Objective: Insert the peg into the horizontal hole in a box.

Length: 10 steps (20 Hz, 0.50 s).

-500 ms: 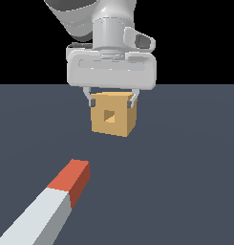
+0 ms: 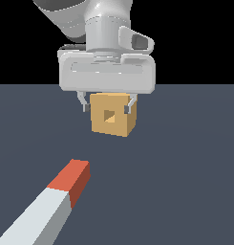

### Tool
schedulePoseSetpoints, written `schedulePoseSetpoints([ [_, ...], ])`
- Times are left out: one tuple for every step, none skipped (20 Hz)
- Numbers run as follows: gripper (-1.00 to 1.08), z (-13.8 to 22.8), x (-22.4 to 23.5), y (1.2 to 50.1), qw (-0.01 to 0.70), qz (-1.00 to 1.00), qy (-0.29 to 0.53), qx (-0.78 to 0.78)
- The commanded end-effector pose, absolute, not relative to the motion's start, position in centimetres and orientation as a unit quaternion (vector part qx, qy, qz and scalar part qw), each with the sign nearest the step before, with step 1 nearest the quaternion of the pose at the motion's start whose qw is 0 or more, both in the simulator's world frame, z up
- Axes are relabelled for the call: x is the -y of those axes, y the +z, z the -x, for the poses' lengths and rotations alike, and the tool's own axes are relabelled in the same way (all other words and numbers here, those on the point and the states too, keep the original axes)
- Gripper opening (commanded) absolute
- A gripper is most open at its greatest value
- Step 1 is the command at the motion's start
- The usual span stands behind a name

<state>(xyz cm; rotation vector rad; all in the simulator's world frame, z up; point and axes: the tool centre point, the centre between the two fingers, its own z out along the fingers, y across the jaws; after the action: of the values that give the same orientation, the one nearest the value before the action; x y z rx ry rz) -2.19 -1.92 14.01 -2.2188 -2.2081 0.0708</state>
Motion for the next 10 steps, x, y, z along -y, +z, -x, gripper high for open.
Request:
schedulePoseSetpoints([
  [1.0, 2.9, 3.7, 13.4, 0.005, 0.716, 0.021, 0.698],
  [1.0, 3.2, 4.6, 13.1, 0.004, 0.719, 0.02, 0.694],
  [1.0, 3.6, 5.6, 12.7, 0.004, 0.723, 0.019, 0.691],
  [1.0, 4.1, 6.7, 12.3, 0.003, 0.727, 0.017, 0.686],
  [1.0, 4.5, 7.9, 11.9, 0.003, 0.731, 0.016, 0.682],
  [1.0, 5.1, 9.1, 11.5, 0.003, 0.736, 0.015, 0.677],
  [1.0, 5.6, 10.3, 11.0, 0.002, 0.741, 0.013, 0.672],
  [1.0, 6.1, 11.4, 10.6, 0.002, 0.745, 0.012, 0.667],
  [1.0, 6.7, 12.6, 10.2, 0.001, 0.749, 0.011, 0.663],
  [1.0, 7.2, 13.6, 9.7, 0.001, 0.753, 0.009, 0.658],
])
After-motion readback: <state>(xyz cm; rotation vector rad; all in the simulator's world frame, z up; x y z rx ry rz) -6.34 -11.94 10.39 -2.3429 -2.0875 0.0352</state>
